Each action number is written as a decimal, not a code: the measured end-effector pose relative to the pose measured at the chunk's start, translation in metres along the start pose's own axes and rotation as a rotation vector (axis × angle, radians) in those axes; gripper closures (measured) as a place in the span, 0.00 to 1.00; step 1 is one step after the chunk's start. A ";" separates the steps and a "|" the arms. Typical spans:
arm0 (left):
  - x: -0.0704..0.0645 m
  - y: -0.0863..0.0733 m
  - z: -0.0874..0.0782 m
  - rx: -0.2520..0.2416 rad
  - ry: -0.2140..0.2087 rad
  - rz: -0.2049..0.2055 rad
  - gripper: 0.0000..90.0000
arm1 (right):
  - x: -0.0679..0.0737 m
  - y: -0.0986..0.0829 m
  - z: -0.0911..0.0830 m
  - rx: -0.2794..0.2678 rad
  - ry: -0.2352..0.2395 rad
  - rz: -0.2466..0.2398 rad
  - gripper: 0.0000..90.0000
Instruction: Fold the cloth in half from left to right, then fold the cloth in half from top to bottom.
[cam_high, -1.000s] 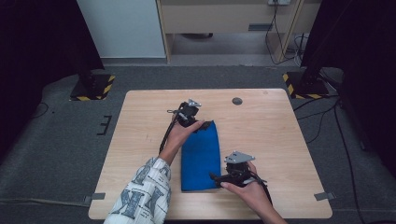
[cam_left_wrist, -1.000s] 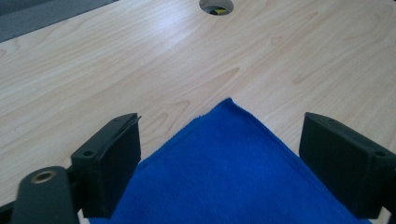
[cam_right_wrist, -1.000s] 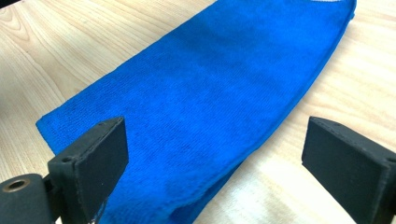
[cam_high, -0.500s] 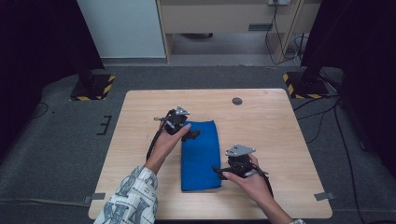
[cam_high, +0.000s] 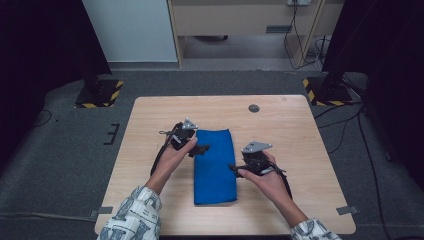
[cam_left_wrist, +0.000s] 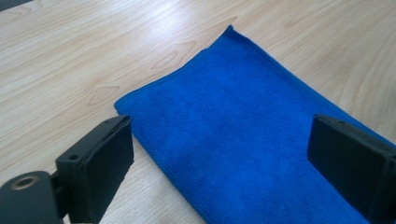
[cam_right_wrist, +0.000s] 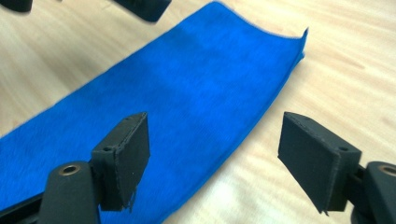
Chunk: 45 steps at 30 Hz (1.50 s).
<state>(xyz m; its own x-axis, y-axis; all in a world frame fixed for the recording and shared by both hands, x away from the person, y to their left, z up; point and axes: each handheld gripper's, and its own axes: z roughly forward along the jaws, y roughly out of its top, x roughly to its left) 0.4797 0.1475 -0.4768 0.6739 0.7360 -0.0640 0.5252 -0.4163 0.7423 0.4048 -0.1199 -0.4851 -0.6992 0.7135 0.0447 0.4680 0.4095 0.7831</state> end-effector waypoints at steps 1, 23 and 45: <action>0.001 0.000 0.000 -0.002 0.003 -0.001 0.08 | -0.001 0.003 0.001 -0.003 -0.007 0.001 0.28; 0.024 -0.012 -0.013 -0.025 0.038 -0.056 0.09 | -0.024 0.041 0.016 0.000 -0.044 0.002 0.29; 0.043 -0.009 0.015 -0.020 0.063 -0.117 0.23 | -0.067 0.059 0.071 0.032 -0.078 0.076 0.59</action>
<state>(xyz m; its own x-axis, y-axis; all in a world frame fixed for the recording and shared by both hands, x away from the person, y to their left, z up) 0.5120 0.1748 -0.4966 0.5743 0.8114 -0.1089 0.5871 -0.3155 0.7455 0.5180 -0.1031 -0.4856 -0.6174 0.7848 0.0540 0.5358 0.3692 0.7593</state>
